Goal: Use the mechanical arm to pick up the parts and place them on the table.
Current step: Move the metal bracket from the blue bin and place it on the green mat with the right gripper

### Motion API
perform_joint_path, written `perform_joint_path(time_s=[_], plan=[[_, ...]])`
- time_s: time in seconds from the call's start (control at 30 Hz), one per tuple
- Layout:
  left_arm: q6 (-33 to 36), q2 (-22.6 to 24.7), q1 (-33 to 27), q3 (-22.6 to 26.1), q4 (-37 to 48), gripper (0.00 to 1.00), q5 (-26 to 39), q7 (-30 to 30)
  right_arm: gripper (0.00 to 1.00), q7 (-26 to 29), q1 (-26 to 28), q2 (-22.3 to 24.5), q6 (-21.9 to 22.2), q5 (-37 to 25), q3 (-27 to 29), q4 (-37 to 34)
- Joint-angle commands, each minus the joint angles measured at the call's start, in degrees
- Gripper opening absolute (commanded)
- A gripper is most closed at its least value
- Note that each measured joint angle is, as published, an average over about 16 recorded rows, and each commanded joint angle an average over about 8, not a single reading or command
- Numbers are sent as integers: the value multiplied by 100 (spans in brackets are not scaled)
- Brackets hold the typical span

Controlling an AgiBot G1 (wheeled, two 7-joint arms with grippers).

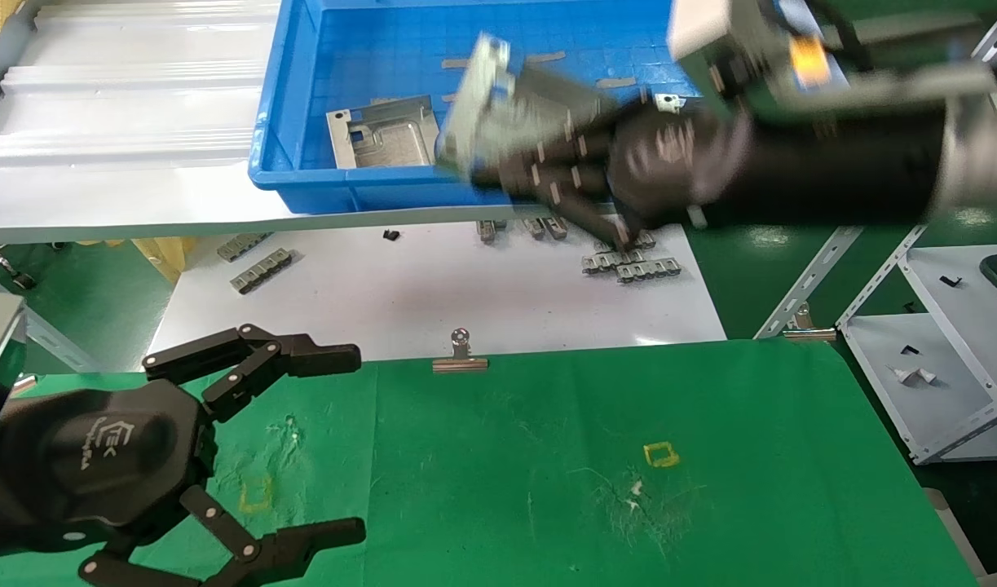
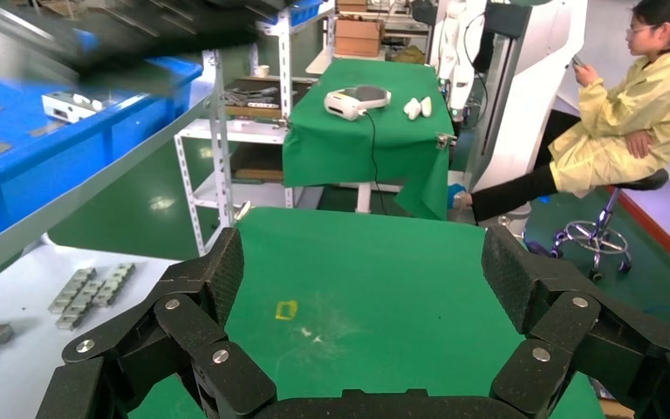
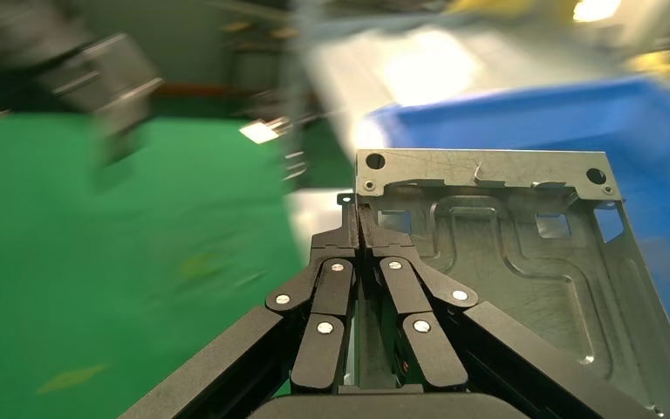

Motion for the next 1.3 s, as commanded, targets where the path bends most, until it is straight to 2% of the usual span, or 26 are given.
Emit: perform_joint_path(time_s=[0.03,0.23,0.37,0.5,0.63,0.77,0.87,1.03,1.3], plan=[[0,0,0,0,0,100,0,0,0,-327,-141,205,-516,170,43,2],[0,0,0,1,0,100,-1,0,0,-1016,-493,707,-1560,-74,-236,78],[0,0,0,1,0,100,-1,1,0,-1382,-800,906,-1810,-268,-428,-151],[-1,-1,0,2,0,100,-1,1,0,-1862,-1269,908,-1501,-559,-609,-423],[-1,-1,-1,2,0,100,-1,1,0,-2520,-1860,808,-836,-749,-684,-631],[-1,-1,-1,2,0,100,-2,1,0,-3147,-2340,702,-176,-651,-579,-788],[-1,-1,-1,3,0,100,-2,1,0,-3459,-2533,629,98,-443,-436,-936],[-1,-1,-1,3,0,100,-2,2,0,-3785,-2554,460,91,-276,-317,-1357],[-2,-2,-1,4,0,100,-3,2,0,-4237,-2135,42,-620,-496,-426,-2445]])
